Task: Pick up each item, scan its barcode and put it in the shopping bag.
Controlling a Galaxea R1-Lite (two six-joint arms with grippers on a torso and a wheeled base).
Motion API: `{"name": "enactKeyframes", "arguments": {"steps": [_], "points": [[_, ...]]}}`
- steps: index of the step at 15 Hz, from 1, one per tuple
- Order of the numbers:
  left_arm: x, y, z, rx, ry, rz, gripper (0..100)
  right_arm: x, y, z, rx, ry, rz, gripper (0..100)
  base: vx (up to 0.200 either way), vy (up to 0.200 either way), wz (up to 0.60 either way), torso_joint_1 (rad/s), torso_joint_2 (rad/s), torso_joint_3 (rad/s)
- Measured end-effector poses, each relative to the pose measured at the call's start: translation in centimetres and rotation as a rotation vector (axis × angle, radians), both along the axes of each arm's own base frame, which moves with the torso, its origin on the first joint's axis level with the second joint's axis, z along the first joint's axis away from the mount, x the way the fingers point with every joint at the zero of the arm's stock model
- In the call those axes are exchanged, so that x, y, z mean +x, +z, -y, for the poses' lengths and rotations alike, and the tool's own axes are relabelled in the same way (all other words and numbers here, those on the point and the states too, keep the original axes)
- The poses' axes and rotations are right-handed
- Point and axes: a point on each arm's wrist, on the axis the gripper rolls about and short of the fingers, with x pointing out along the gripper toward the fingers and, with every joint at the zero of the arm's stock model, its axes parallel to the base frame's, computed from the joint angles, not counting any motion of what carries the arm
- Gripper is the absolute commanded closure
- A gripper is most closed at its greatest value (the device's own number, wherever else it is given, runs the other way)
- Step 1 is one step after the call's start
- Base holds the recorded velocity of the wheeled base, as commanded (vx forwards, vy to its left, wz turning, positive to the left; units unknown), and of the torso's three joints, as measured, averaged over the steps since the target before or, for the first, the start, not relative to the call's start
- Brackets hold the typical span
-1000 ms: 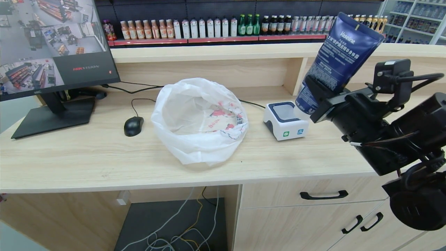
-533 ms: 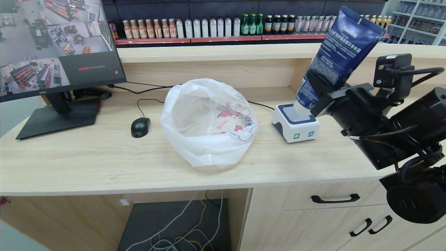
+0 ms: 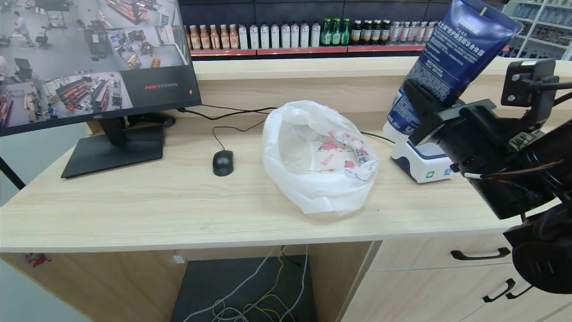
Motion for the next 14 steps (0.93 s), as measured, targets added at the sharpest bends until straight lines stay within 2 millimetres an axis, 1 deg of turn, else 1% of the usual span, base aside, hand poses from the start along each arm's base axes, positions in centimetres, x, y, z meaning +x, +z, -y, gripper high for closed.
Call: {"name": "enactKeyframes", "arguments": {"steps": [1, 7, 9, 11, 12, 14], "points": [[0.0, 0.0, 0.0, 0.000, 0.000, 0.000, 0, -0.2, 0.2, 0.1, -0.001, -0.005, 0.007, 100, 0.000, 0.200, 0.00, 0.002, 0.00, 0.002], [0.0, 0.0, 0.0, 0.004, 0.000, 0.000, 0, -1.4, 0.5, 0.4, 0.014, -0.014, 0.011, 100, 0.000, 0.000, 0.00, 0.000, 0.00, 0.000], [0.0, 0.0, 0.0, 0.004, 0.000, 0.000, 0, -1.6, 0.5, 0.1, 0.014, 0.000, 0.004, 100, 0.000, 0.000, 0.00, 0.000, 0.00, 0.000], [0.0, 0.0, 0.0, 0.004, 0.000, 0.000, 0, -1.8, 0.5, -0.6, 0.008, 0.028, -0.011, 100, 0.000, 0.000, 0.00, 0.000, 0.00, 0.000], [0.0, 0.0, 0.0, 0.004, 0.000, 0.000, 0, -1.8, 0.5, -1.5, -0.012, 0.057, -0.052, 100, 0.000, 0.000, 0.00, 0.000, 0.00, 0.000], [0.0, 0.0, 0.0, 0.004, -0.001, 0.000, 0, -1.4, 1.0, -2.7, -0.018, 0.090, -0.066, 100, 0.000, 0.000, 0.00, 0.000, 0.00, 0.000]]}}
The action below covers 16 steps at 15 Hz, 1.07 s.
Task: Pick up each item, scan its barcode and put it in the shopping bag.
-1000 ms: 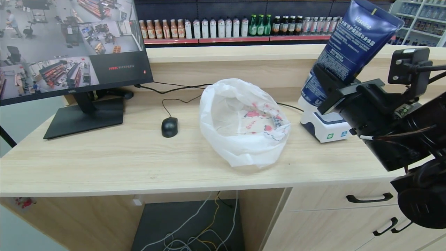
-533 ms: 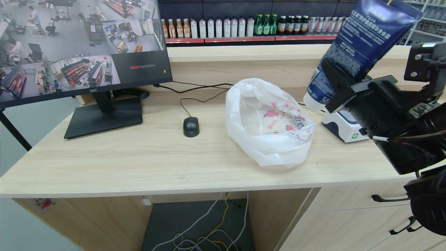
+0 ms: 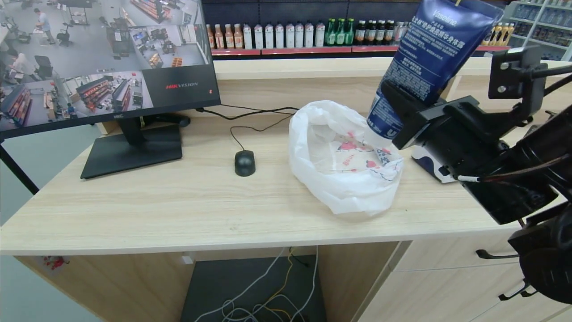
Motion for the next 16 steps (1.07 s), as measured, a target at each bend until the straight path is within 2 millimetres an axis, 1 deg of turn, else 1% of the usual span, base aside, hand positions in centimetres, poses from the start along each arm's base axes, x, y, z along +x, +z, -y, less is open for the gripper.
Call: {"name": "enactKeyframes", "arguments": {"steps": [3, 7, 10, 12, 16], "points": [[0.0, 0.0, 0.0, 0.000, 0.001, 0.000, 0, 1.1, 0.2, -1.2, 0.022, 0.021, 0.002, 100, 0.000, 0.000, 0.00, 0.000, 0.00, 0.000], [0.0, 0.0, 0.0, 0.000, 0.001, 0.000, 0, 3.7, -0.4, -2.8, 0.051, 0.034, -0.019, 100, 0.000, 0.000, 0.00, 0.000, 0.00, 0.000], [0.0, 0.0, 0.0, 0.000, 0.001, 0.000, 0, 5.7, -1.6, -3.8, 0.052, 0.037, -0.096, 100, 0.000, 0.000, 0.00, 0.000, 0.00, 0.000], [0.0, 0.0, 0.0, 0.000, 0.000, 0.000, 0, 6.4, -2.4, -4.2, 0.042, 0.038, -0.117, 100, 0.000, 0.000, 0.00, 0.000, 0.00, 0.000], [0.0, 0.0, 0.0, 0.000, 0.001, 0.000, 0, 8.8, -4.4, -4.3, 0.035, 0.018, -0.152, 100, 0.000, 0.000, 0.00, 0.000, 0.00, 0.000]]}}
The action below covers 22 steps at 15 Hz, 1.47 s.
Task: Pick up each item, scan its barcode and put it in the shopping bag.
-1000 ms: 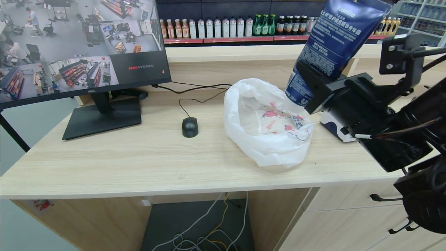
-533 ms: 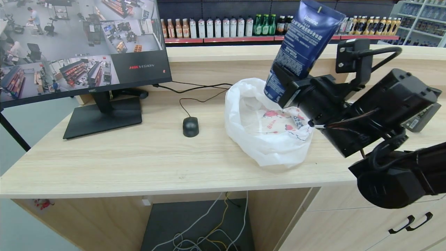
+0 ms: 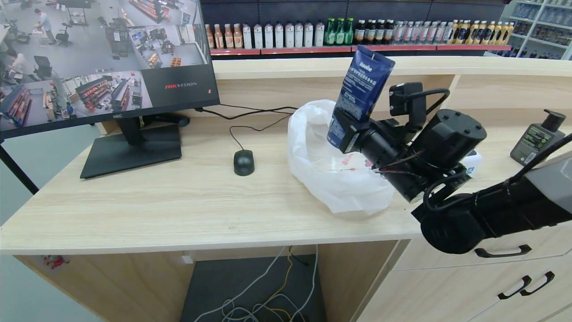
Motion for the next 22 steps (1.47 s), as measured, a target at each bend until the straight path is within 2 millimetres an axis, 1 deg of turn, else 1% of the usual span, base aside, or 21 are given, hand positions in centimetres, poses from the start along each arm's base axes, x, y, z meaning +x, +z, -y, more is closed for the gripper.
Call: {"name": "enactKeyframes", "arguments": {"steps": [3, 4, 9, 12, 17, 22], "points": [[0.0, 0.0, 0.0, 0.000, 0.000, 0.000, 0, 2.1, -0.3, -0.1, 0.002, -0.022, 0.000, 100, 0.000, 0.000, 0.00, 0.000, 0.00, 0.000], [0.0, 0.0, 0.0, 0.000, 0.000, 0.000, 0, 2.8, -0.6, -0.3, -0.017, -0.032, -0.031, 100, 0.000, 0.000, 0.00, 0.000, 0.00, 0.000], [0.0, 0.0, 0.0, 0.000, 0.000, 0.000, 0, 5.1, -1.8, -0.8, -0.050, -0.056, -0.058, 100, 0.000, 0.000, 0.00, 0.000, 0.00, 0.000], [0.0, 0.0, 0.0, 0.000, 0.000, 0.000, 0, 6.4, -3.1, -0.2, -0.070, -0.086, -0.070, 100, 0.000, 0.000, 0.00, 0.000, 0.00, 0.000], [0.0, 0.0, 0.0, 0.000, 0.000, 0.000, 0, 7.3, -4.4, 0.5, -0.088, -0.111, -0.091, 100, 0.000, 0.000, 0.00, 0.000, 0.00, 0.000], [0.0, 0.0, 0.0, 0.000, 0.000, 0.000, 0, 7.4, -5.0, 0.4, -0.101, -0.108, -0.098, 100, 0.000, 0.000, 0.00, 0.000, 0.00, 0.000]]}}
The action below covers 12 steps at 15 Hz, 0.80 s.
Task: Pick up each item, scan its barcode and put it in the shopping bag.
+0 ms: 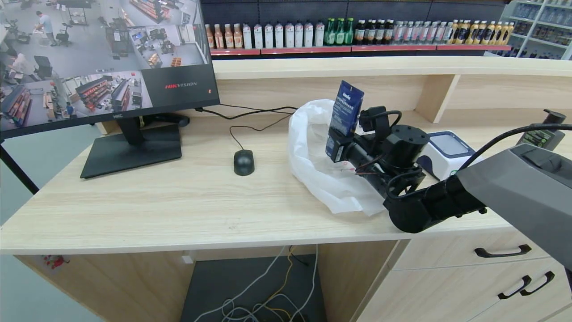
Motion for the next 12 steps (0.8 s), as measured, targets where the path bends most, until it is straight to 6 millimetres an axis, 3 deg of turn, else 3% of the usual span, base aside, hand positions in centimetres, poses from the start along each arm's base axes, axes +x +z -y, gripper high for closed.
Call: {"name": "enactKeyframes", "arguments": {"steps": [12], "points": [[0.0, 0.0, 0.0, 0.000, 0.000, 0.000, 0, -0.4, -1.3, -0.1, -0.035, 0.000, -0.043, 100, 0.000, 0.000, 0.00, 0.000, 0.00, 0.000]]}}
